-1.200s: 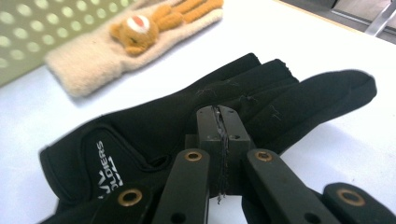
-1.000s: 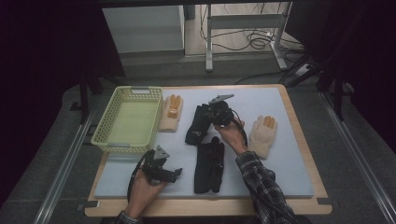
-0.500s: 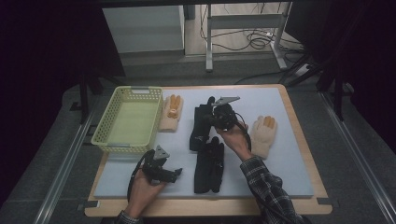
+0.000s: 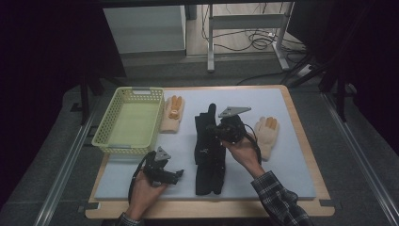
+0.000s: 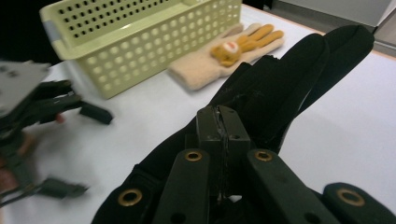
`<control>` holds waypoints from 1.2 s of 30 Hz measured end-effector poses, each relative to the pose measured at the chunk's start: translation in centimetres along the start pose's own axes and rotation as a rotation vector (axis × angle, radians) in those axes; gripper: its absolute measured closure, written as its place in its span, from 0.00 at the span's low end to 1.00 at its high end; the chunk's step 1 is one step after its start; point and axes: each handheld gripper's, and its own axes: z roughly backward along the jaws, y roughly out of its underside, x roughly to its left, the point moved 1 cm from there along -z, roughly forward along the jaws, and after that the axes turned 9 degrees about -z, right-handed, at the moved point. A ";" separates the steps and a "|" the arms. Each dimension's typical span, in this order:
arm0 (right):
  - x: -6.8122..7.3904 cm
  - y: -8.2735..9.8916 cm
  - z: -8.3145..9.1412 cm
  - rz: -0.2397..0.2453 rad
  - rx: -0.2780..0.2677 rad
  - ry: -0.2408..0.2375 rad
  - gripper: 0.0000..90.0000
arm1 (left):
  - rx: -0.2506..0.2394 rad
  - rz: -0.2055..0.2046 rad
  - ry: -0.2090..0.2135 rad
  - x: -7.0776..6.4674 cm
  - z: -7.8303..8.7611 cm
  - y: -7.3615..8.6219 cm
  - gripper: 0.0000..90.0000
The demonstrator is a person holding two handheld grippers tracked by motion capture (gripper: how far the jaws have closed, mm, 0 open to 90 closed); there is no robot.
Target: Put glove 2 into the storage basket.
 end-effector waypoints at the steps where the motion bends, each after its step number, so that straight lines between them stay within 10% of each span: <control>1: 0.2 0.2 0.2 0.005 0.000 -0.002 0.98 | -0.002 0.002 -0.001 0.0 0.0 0.0 0.04; 12: 3.0 4.0 2.8 0.009 0.033 -0.043 0.98 | -0.003 0.005 -0.001 0.0 0.0 0.0 0.04; 21: 1.2 7.8 1.7 0.024 0.102 -0.006 0.96 | -0.003 0.005 0.000 0.0 0.0 0.0 0.04; 31: -1.0 7.6 3.3 -0.027 0.028 0.088 0.68 | 0.001 0.001 0.000 0.0 0.0 0.0 0.04; 36: -1.3 8.2 1.7 -0.048 0.061 0.007 0.51 | 0.000 0.002 0.001 0.0 0.0 0.0 0.04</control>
